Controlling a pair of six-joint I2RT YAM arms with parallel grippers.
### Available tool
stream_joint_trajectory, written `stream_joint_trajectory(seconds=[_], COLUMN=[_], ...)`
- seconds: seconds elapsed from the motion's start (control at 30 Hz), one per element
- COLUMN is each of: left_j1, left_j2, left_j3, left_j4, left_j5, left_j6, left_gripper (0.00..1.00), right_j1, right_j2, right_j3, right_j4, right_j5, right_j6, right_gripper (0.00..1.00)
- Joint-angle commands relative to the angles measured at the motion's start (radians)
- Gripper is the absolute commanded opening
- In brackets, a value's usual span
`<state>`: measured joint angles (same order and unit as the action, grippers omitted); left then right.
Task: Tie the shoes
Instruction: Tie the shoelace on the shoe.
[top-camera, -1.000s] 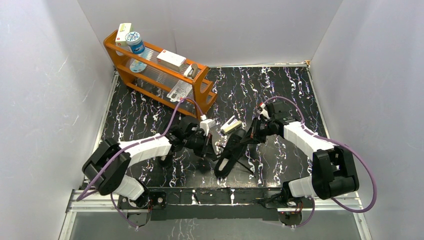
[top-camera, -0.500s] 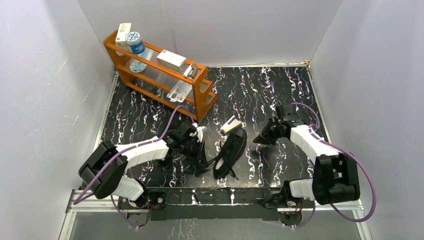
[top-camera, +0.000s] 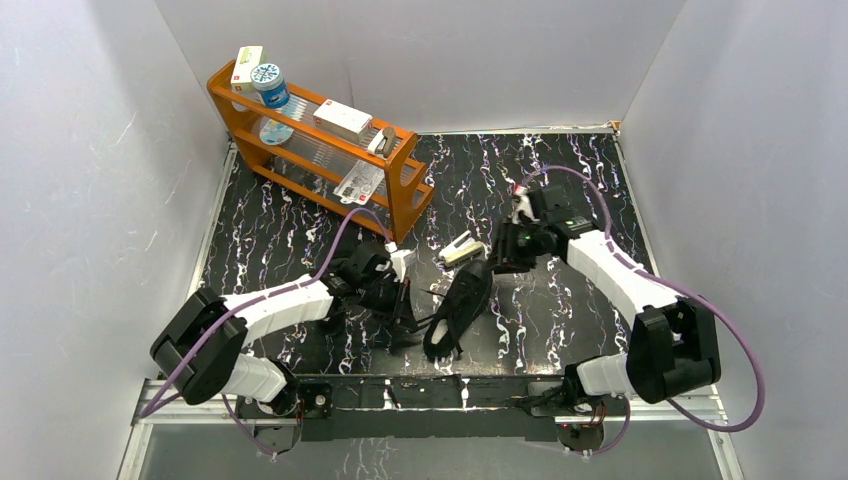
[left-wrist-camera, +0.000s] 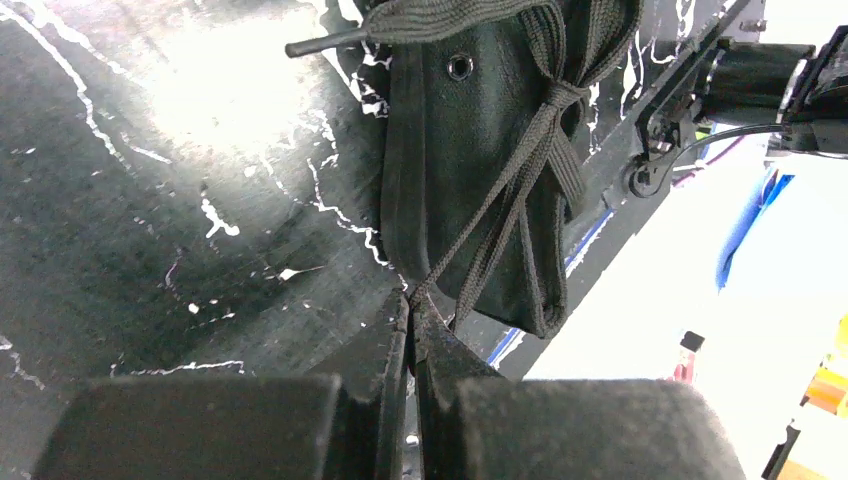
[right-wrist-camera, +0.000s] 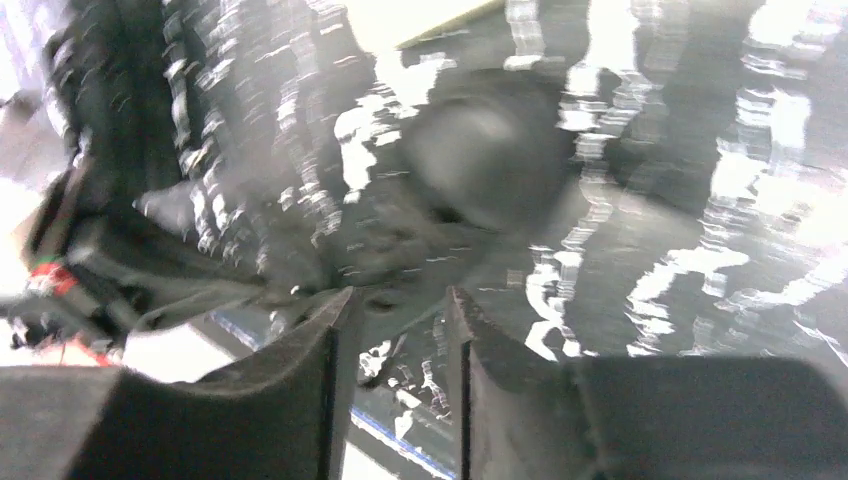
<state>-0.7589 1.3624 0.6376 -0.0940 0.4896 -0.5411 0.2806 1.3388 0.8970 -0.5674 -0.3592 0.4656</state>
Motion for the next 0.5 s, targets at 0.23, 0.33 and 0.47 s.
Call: stream_joint_trajectory(seconds=[0.23, 0.33, 0.47], left_j1=[0.000, 0.000, 0.001], left_j2=[0.037, 0.040, 0.034], left_j3=[0.019, 0.015, 0.013], left_j4=[0.012, 0.024, 0.033], left_j5=[0.116, 0.125, 0.134], left_j6=[0.020, 0.015, 0.012], left_gripper=[0.00, 0.00, 0.00], right_j1=[0.184, 0.228, 0.243], right_j2=[0.082, 0.120, 0.162], right_j3=[0.005, 0.012, 0.016], right_j4=[0.032, 0.049, 0.061], right_j5=[-0.187, -0.155, -0.135], right_j6=[0.067, 0.096, 0.149], right_gripper=[0.74, 0.76, 0.74])
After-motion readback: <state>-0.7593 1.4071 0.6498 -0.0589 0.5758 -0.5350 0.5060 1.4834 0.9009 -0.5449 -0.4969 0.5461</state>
